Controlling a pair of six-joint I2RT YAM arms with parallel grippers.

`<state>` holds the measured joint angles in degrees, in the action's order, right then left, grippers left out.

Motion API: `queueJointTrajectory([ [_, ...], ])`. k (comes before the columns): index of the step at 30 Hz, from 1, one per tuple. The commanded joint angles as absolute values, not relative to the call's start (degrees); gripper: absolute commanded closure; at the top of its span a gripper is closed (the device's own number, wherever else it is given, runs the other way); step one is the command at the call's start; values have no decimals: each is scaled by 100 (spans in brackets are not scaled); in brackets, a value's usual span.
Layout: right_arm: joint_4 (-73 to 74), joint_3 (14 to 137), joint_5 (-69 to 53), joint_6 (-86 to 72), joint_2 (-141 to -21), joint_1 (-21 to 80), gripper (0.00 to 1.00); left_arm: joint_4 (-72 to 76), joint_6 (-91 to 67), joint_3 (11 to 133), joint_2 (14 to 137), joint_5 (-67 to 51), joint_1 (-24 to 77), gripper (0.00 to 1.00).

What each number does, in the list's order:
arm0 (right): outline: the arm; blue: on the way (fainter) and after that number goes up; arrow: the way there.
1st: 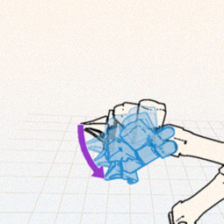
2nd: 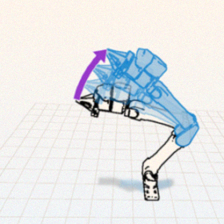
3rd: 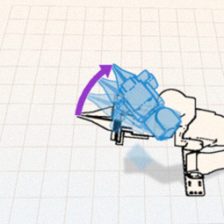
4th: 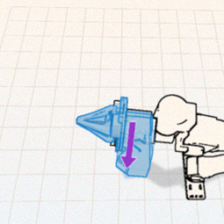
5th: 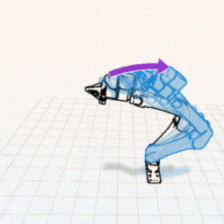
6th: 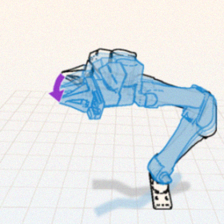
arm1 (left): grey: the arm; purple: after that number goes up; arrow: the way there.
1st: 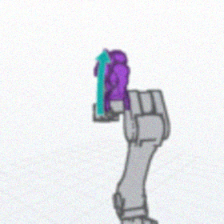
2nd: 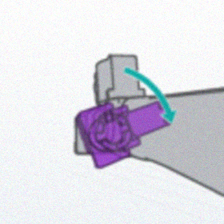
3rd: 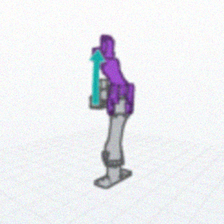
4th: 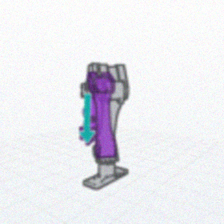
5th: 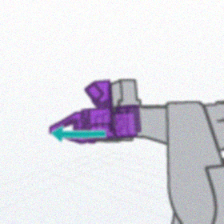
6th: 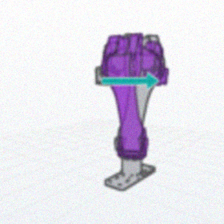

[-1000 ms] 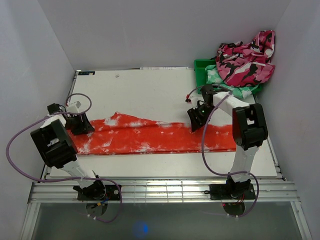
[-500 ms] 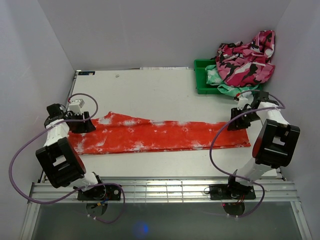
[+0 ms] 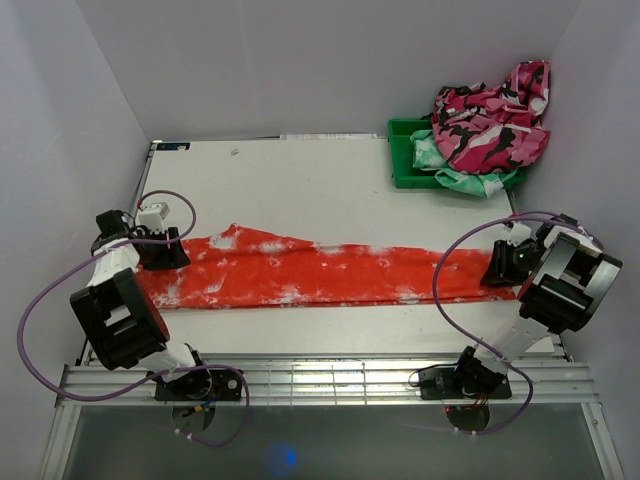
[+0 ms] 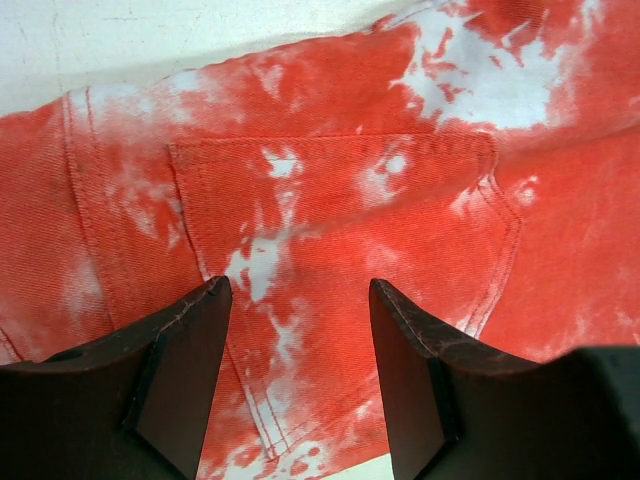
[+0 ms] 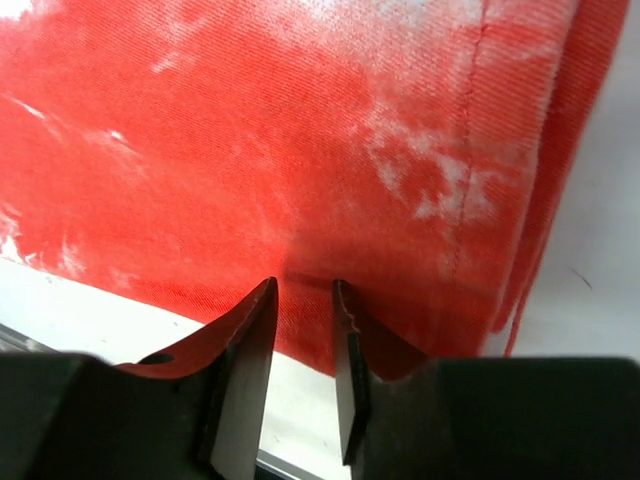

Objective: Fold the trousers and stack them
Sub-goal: Fold the trousers

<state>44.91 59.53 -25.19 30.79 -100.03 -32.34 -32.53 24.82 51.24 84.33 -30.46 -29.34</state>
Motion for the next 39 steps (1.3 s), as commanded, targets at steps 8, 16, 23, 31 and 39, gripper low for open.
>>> queueJointTrajectory([
  [8, 4571, 6363, -1486, 3559, -9070, -3550, 38, -3348, 2540, 5265, 8403, -3155, -2909, 32],
  [16, 4219, 6276, -1406, 3753, -9658, -3955, 36, -3480, 2654, 5326, 8095, -3164, -2909, 32],
  [23, 4122, 5924, -1809, 3621, -10327, -3955, 38, -3524, 2681, 5309, 7963, -3067, -2909, 30],
  [31, 4456, 5994, -2320, 3419, -10661, -3955, 57, -3525, 2611, 5370, 7945, -3111, -2909, 30],
  [39, 4938, 6398, -2373, 3586, -10460, -4078, 92, -3498, 2531, 5388, 8033, -3190, -2909, 30],
])
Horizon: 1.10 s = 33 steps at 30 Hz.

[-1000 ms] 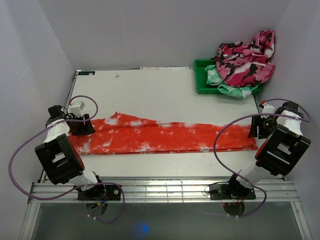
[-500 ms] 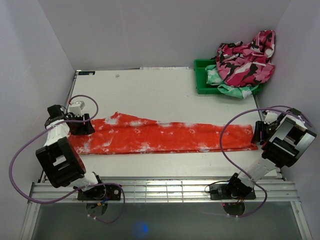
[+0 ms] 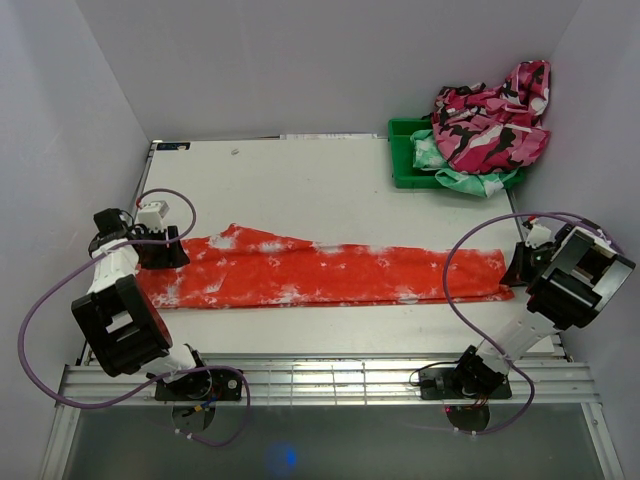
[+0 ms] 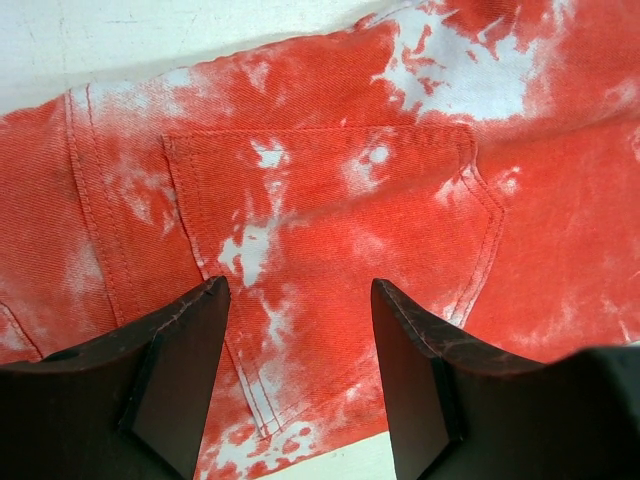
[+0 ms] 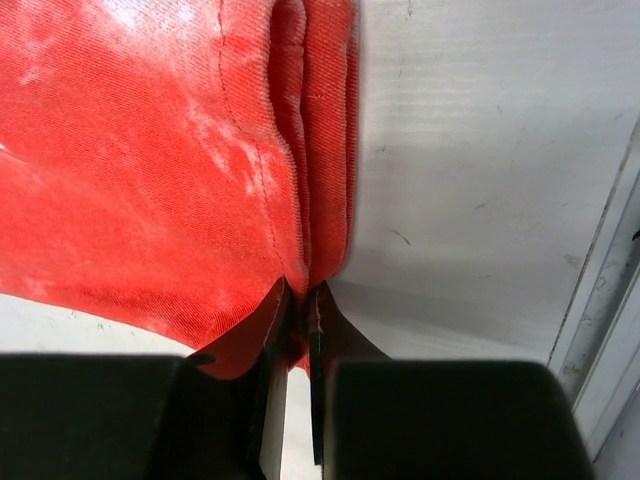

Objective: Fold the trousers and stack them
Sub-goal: Fold the trousers

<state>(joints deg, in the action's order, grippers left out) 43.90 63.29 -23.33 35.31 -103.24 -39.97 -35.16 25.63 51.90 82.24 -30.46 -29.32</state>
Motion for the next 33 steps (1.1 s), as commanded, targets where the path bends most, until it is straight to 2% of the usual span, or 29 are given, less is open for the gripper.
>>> queueJointTrajectory([
  [1, 5009, 6485, -2364, 3656, -10355, -4217, 92, -3498, 2531, 5379, 8025, -3199, -2909, 30],
  [9, 5782, 7970, -2460, 4385, -10037, -5018, 92, -3559, 2742, 5335, 7910, -3331, -2909, 28],
  [14, 6669, 7867, -3714, 4430, -9502, -4677, 92, -3621, 2821, 5151, 7761, -3700, -2900, 27],
  [20, 6171, 7049, -4779, 3333, -8377, -3043, 92, -3691, 3006, 4799, 7655, -3762, -2900, 27],
  [27, 4089, 6619, -4939, 899, -7577, -646, 92, -3682, 3172, 4377, 7752, -3980, -2900, 27],
  [28, 3565, 6557, -4948, 644, -7507, -407, 92, -3648, 3182, 4333, 7795, -3981, -2892, 26],
  [29, 3255, 6470, -4931, 102, -7471, -213, 92, -3613, 3173, 4316, 7883, -3955, -2892, 8],
  [31, 2701, 6197, -4957, -402, -7470, 348, 92, -3568, 3103, 4342, 7971, -3850, -2892, 7],
  [33, 2269, 6100, -5097, -816, -7619, 483, 92, -3551, 3067, 4359, 8059, -3815, -2892, 7],
])
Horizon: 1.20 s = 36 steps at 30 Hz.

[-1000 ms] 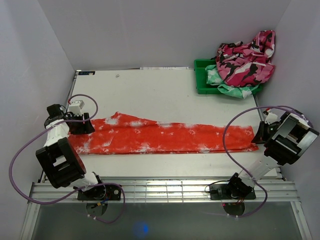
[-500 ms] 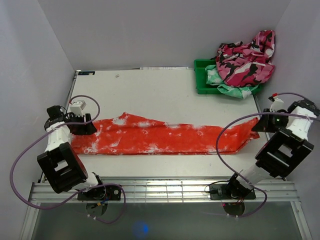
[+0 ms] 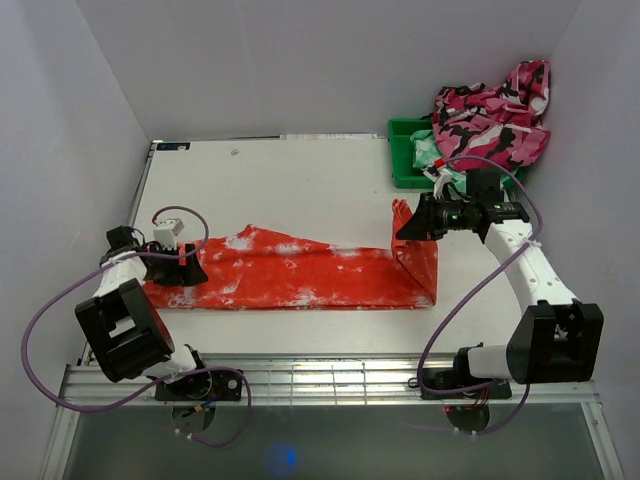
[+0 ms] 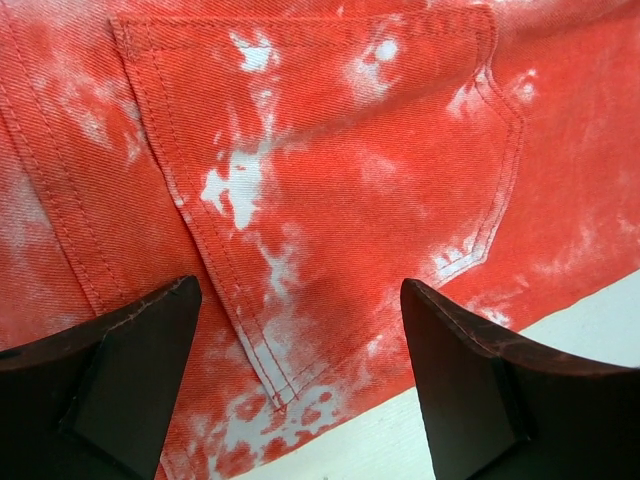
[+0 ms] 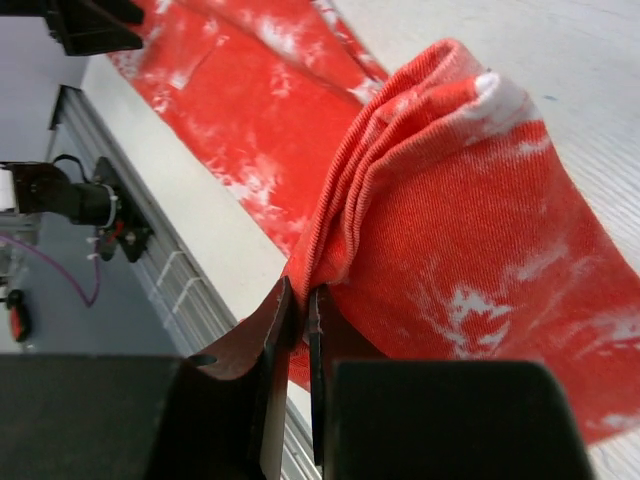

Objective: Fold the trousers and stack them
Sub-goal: Fold the trousers

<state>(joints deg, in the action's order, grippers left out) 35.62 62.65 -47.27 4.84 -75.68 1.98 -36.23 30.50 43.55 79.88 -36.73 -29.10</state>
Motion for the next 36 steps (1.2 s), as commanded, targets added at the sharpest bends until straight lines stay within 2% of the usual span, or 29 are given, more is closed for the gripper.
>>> queueJointTrajectory([
  [1, 2120, 6056, -5132, -948, -7751, 518, 92, -3542, 3076, 4351, 8077, -3806, -2892, 7],
  [5, 1311, 6012, -5186, -1379, -8024, 895, 92, -3437, 2997, 4333, 8112, -3770, -2892, 7],
  [12, -499, 5968, -4887, -2530, -8480, 2125, 92, -3305, 2637, 4508, 8358, -3498, -2892, 7],
  [24, -1248, 6196, -3885, -3208, -9491, 3611, 92, -3173, 2399, 4632, 8648, -3331, -2892, 7],
  [36, -1828, 6468, -3419, -3384, -10528, 4201, 92, -3024, 2417, 4553, 8745, -3331, -2883, 7],
])
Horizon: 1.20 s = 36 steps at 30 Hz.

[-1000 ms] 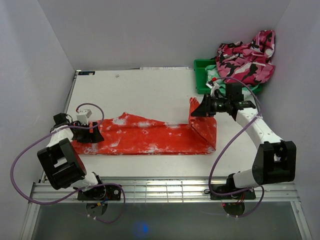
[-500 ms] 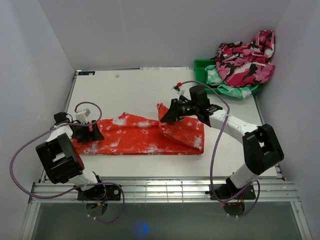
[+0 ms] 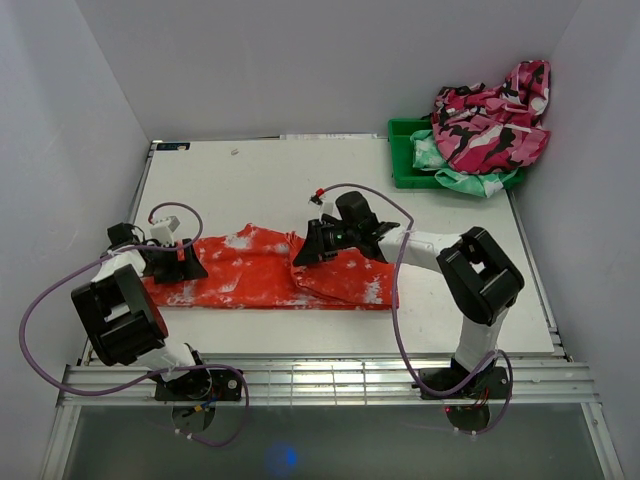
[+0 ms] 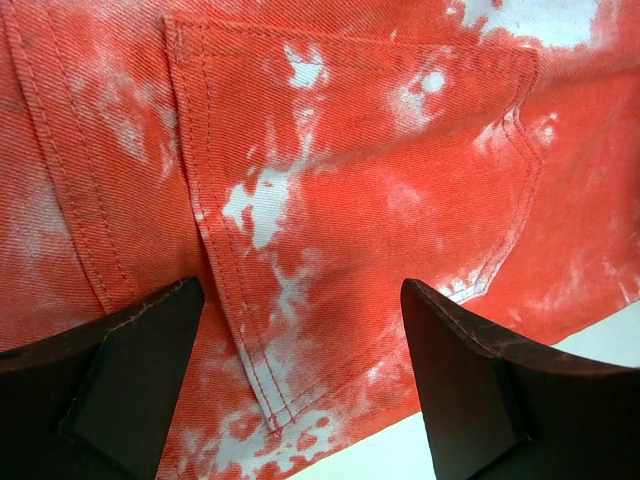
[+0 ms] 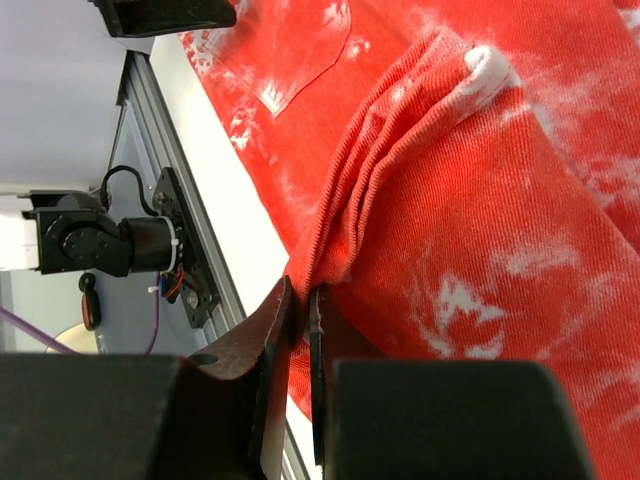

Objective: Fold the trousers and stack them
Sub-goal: Fold the trousers

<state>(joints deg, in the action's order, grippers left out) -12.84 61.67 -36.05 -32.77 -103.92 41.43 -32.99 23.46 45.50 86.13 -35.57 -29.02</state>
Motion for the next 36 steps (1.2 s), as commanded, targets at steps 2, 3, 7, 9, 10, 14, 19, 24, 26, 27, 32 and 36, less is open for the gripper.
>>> queueJointTrajectory([
  [2, -1758, 6574, -3366, -3375, -10704, 4271, 92, -3006, 2426, 4561, 8798, -3331, -2883, 7],
  [3, -1749, 6600, -3340, -3375, -10749, 4289, 92, -2997, 2426, 4553, 8807, -3331, -2892, 7],
  [7, -1687, 6706, -3173, -3392, -10960, 4386, 92, -2988, 2434, 4570, 8842, -3349, -2892, 6],
  [9, -1679, 6785, -3138, -3428, -11082, 4430, 92, -2988, 2426, 4562, 8859, -3349, -2892, 6],
  [10, -1687, 6811, -3155, -3445, -11127, 4447, 92, -2980, 2452, 4553, 8868, -3349, -2892, 6],
  [14, -1652, 6899, -3155, -3445, -11302, 4552, 92, -2988, 2470, 4535, 8886, -3349, -2883, 6],
  [19, -1670, 6952, -3051, -3498, -11329, 4588, 92, -2979, 2531, 4491, 8886, -3349, -2892, 6],
  [24, -1705, 6996, -2777, -3647, -11399, 4597, 92, -3032, 2672, 4517, 8921, -3208, -2892, 6],
  [26, -1722, 7093, -2856, -3717, -11609, 4605, 92, -3067, 2698, 4518, 8912, -3155, -2892, 6],
  [27, -1766, 7110, -2891, -3779, -11671, 4614, 92, -3067, 2724, 4500, 8895, -3147, -2892, 6],
  [32, -1828, 7250, -2988, -3929, -11874, 4719, 92, -3076, 2795, 4474, 8868, -3076, -2892, 6],
  [36, -1846, 7339, -3075, -3929, -12067, 4737, 92, -3111, 2804, 4483, 8877, -3076, -2892, 6],
])
